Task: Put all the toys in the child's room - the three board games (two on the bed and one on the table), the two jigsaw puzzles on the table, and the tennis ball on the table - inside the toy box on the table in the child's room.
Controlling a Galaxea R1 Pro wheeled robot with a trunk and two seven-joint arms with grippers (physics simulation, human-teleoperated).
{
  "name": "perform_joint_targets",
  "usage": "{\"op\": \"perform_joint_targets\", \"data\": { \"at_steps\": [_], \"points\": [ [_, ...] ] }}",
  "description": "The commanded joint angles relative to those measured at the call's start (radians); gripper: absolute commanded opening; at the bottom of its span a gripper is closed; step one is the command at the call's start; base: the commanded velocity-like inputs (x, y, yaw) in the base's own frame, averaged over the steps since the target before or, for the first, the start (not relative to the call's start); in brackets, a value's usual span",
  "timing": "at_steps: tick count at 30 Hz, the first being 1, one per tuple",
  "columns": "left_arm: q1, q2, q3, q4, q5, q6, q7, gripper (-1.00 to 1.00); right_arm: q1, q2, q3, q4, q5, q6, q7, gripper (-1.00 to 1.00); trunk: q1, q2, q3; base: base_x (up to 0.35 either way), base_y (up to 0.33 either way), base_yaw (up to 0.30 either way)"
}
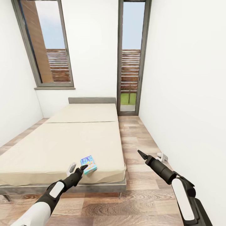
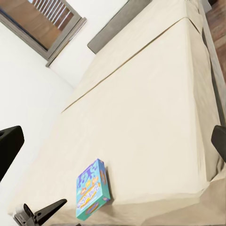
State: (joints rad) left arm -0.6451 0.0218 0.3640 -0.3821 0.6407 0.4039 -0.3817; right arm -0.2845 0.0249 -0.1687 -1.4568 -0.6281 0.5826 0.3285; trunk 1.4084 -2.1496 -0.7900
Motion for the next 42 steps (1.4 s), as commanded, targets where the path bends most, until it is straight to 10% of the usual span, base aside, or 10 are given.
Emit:
{"op": "perform_joint_targets", "data": {
  "at_steps": [1,23,42],
  "points": [
    [-0.001,0.0,0.006,0.0,0.005,0.009,-0.002,1.0,-0.001,0.001,-0.003,0.0,-0.004,0.008,0.003,1.0,0.0,0.0,-0.001,0.053,0.0,0.0],
    [-0.001,0.0,0.009,0.0,0.005,0.009,-0.003,1.0,0.0,0.001,-0.003,0.0,-0.004,0.008,0.003,1.0,0.057,-0.105,-0.048,0.006,0.0,0.0],
    [-0.001,-0.002,0.005,0.0,0.005,0.009,-0.003,1.0,-0.001,0.001,-0.003,0.0,-0.004,0.008,0.003,1.0,0.057,-0.105,-0.048,0.0,-0.067,0.0]
  ]
}}
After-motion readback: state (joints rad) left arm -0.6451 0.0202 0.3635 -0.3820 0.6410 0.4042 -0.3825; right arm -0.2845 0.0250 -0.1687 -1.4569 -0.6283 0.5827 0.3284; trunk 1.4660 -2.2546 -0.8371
